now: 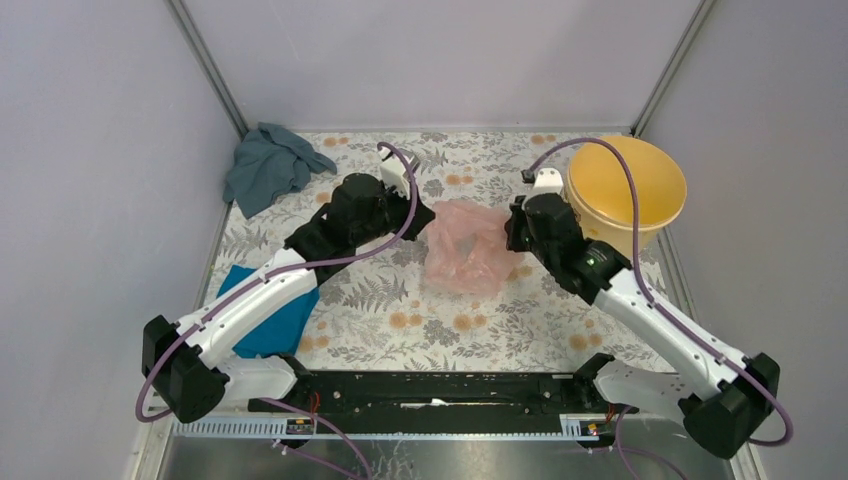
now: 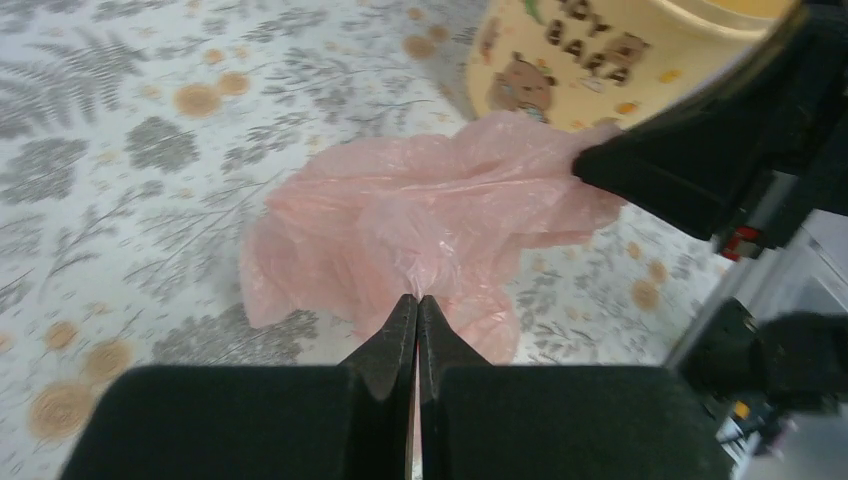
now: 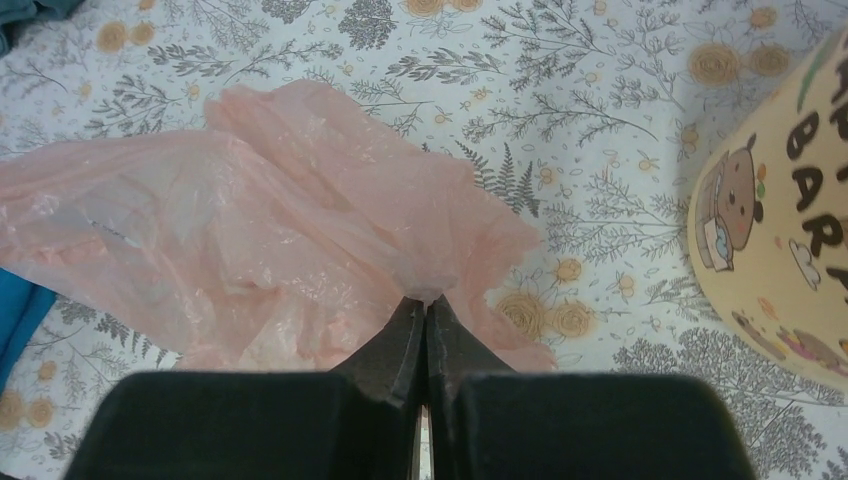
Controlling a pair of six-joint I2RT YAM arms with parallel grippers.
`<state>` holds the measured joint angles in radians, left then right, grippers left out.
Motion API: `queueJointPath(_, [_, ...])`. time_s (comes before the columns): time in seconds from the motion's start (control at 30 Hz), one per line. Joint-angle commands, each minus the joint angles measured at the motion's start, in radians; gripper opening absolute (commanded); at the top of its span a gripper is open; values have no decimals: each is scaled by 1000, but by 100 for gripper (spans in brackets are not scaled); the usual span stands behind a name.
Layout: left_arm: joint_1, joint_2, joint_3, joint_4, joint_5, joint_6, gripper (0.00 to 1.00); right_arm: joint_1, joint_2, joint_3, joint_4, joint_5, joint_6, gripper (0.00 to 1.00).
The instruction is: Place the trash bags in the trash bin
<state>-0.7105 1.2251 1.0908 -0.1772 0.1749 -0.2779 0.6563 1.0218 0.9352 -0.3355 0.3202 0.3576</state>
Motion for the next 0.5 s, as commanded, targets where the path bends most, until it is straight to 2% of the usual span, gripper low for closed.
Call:
queueJointPath(0.0, [2, -28, 18, -62, -304, -71, 0, -1, 87, 110, -22, 10, -69, 0])
queueJointPath(0.07, [2, -35, 13, -123, -317, -122, 0, -1, 113, 121, -11, -11, -89, 0])
queueJointPath(0.17, [3, -144, -171, -87, -214, -261, 0, -1, 136, 103, 35, -140, -139, 0])
queueJointPath(0.2, [4, -189, -252, -49, -171, -302, 5, -1, 145, 99, 47, -181, -152, 0])
queueJointPath(0.3, [4, -317, -427, 15, -55, -379, 36, -1, 168, 85, 73, -260, -176, 0])
queueJointPath(0.37, [4, -378, -482, -7, -27, -387, 61, -1, 181, 78, 83, -294, -183, 0])
queueJointPath(0.43, [4, -422, -513, -39, -20, -380, 81, -1, 196, 75, 89, -333, -187, 0])
queueJointPath(0.47, [3, -429, -517, -55, -13, -372, 87, -1, 203, 74, 89, -359, -189, 0])
